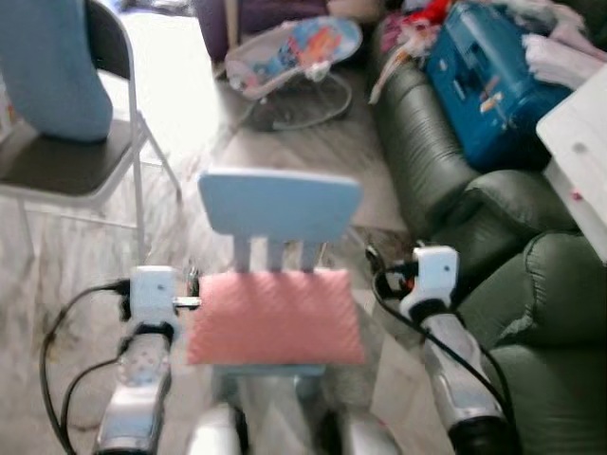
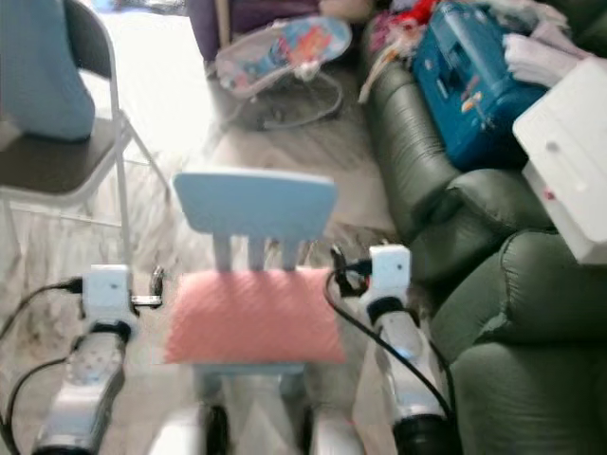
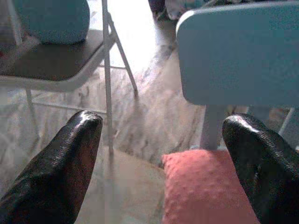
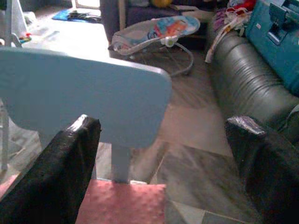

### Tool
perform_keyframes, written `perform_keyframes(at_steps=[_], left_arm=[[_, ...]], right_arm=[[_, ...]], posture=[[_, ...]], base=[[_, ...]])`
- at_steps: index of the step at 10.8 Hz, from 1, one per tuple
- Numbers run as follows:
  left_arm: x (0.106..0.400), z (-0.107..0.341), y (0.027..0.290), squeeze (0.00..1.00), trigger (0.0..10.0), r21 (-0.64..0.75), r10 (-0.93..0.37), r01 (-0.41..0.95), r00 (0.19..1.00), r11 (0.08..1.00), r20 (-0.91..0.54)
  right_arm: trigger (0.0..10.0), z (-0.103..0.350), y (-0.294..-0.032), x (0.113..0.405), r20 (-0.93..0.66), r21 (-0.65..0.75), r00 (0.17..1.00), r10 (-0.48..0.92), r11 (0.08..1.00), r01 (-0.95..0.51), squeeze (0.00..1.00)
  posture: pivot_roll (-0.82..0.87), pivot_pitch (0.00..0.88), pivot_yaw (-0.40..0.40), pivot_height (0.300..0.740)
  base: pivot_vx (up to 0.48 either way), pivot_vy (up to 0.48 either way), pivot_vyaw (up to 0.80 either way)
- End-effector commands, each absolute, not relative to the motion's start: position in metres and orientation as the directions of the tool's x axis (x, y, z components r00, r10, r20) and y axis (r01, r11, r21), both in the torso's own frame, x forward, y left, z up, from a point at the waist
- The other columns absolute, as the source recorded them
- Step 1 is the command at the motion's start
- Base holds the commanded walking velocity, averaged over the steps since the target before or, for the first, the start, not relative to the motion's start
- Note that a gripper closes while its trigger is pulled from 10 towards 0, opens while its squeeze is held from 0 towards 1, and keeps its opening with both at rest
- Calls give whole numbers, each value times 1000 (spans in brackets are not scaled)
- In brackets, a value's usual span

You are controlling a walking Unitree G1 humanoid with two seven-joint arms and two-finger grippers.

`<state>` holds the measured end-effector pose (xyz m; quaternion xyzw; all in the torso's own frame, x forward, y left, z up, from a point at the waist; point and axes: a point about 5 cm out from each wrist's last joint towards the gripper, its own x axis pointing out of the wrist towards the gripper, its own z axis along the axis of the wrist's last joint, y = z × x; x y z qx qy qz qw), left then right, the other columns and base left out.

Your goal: Move the pillow to the sofa

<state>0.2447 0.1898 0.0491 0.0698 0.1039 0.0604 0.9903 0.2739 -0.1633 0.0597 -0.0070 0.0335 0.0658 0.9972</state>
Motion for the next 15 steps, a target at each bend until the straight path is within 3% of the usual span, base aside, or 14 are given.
perform_keyframes(at_steps=[1,7,10,15], left_arm=[[243,48,183,0,10000,148,118,-88,971,985,-206],[245,51,174,0,10000,144,90,-62,976,988,-196],[236,49,182,0,10000,198,56,-17,979,980,-196],[217,48,197,0,10000,259,103,-51,976,964,-192]], right_arm=[[10000,55,-173,271,-89,-7,991,101,995,-102,0],[10000,55,-172,272,-88,-9,990,110,994,-111,0],[10000,49,-175,266,-117,51,990,77,996,-71,0],[10000,45,-184,249,-134,35,991,25,999,-21,0]], posture=[[-25,156,-73,740],[-16,152,-76,740],[-17,157,-72,740],[-19,158,-70,740]], base=[[0,446,0],[0,0,0],[0,0,0],[0,0,0]])
